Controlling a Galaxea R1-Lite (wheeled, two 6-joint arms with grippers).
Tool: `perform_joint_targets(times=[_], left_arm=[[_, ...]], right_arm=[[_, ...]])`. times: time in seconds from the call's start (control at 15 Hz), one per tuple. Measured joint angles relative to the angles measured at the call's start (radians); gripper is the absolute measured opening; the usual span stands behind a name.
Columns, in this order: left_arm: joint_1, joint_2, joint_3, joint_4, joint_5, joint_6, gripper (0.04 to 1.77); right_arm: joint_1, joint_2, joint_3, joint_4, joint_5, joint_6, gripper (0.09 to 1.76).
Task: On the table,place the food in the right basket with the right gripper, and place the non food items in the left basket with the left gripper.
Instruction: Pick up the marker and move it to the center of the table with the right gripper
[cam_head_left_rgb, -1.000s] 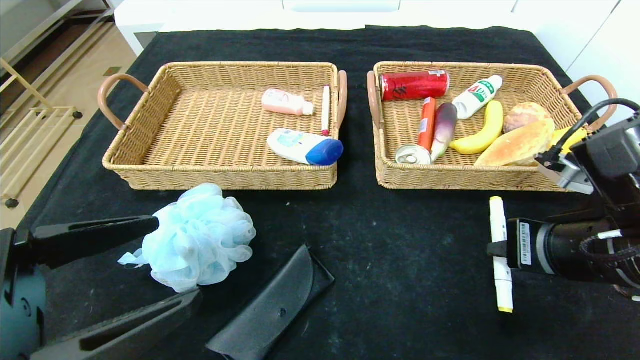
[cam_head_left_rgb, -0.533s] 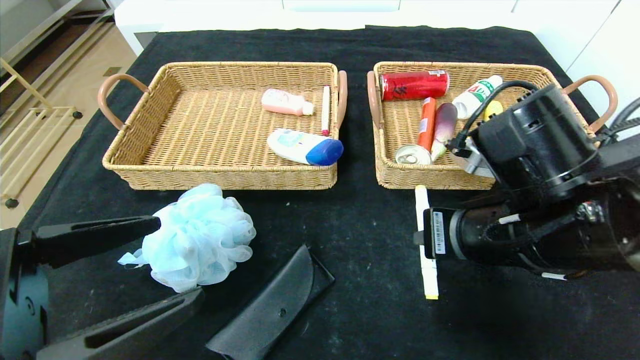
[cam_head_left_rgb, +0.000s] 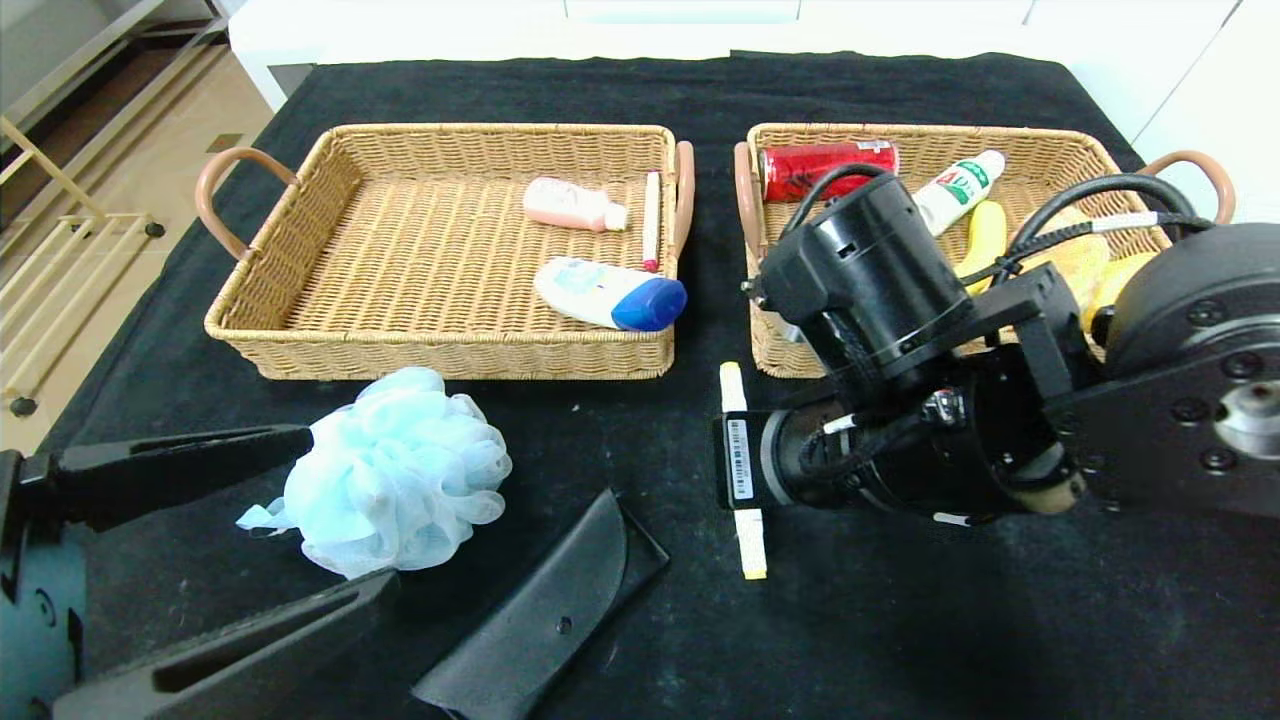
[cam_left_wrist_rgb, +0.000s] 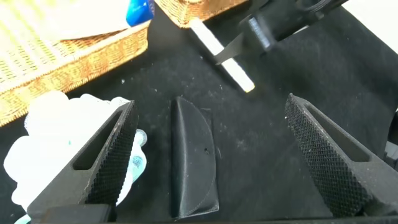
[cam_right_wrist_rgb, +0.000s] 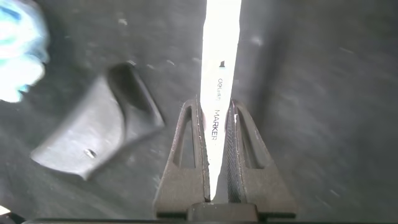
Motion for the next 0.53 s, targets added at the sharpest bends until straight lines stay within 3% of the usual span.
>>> perform_joint_targets(times=[0.2,0.53], left_arm=[[0.0,-0.006,-0.002,0.0,0.0,0.008,1.72],[0.0,-0.013,-0.004,0.0,0.0,0.01,1.72]], right_arm=[[0.01,0.069,-0.076,0.001,-0.002,-0.002,0.28],[0.01,0.125,-0.1,-0.003,-0.004,0.001,0.28]])
